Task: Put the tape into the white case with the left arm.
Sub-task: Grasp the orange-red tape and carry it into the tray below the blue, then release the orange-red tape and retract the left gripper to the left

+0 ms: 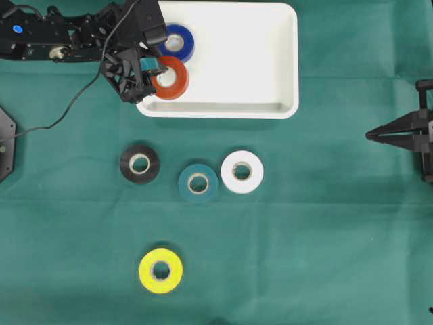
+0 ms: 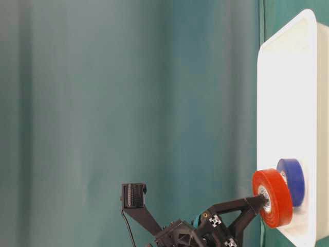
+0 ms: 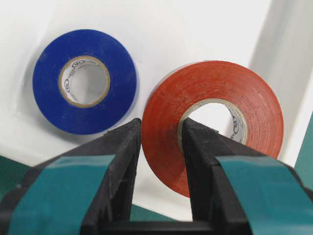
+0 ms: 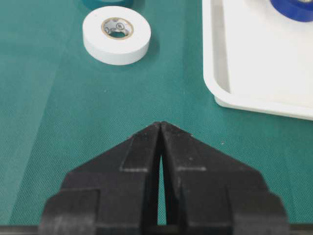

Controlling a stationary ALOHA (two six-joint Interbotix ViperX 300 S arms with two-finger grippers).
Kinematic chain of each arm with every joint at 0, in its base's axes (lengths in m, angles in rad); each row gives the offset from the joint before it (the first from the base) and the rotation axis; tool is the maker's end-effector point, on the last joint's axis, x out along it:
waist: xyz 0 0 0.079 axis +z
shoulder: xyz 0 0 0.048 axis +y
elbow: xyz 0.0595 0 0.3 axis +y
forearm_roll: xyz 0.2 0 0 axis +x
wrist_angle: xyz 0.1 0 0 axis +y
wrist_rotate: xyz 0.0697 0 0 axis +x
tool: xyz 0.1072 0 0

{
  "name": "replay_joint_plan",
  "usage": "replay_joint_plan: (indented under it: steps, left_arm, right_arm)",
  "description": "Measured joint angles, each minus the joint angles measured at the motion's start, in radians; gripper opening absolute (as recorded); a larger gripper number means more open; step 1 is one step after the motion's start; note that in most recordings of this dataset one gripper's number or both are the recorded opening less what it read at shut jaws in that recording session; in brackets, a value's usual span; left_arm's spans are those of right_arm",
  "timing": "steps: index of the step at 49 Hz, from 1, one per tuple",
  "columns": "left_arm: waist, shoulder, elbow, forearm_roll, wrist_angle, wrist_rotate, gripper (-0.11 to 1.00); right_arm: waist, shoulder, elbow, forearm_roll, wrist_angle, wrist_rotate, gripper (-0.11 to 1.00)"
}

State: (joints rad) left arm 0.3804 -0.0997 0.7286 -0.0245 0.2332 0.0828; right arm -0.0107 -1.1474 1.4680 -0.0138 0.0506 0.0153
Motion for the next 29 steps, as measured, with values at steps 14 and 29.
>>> replay_joint_plan:
  steps: [14,29]
  left_arm:
    - [0.005,0.0,0.0,0.0,0.0,0.0,0.28]
    - [0.006,0.0,0.003,0.002,-0.002,0.006,0.62]
  right_arm:
    - [0.0,0.0,0.0,0.0,0.0,0.0,-0.1]
    - [0.0,0.0,0.0,0.0,0.0,0.0,-0.1]
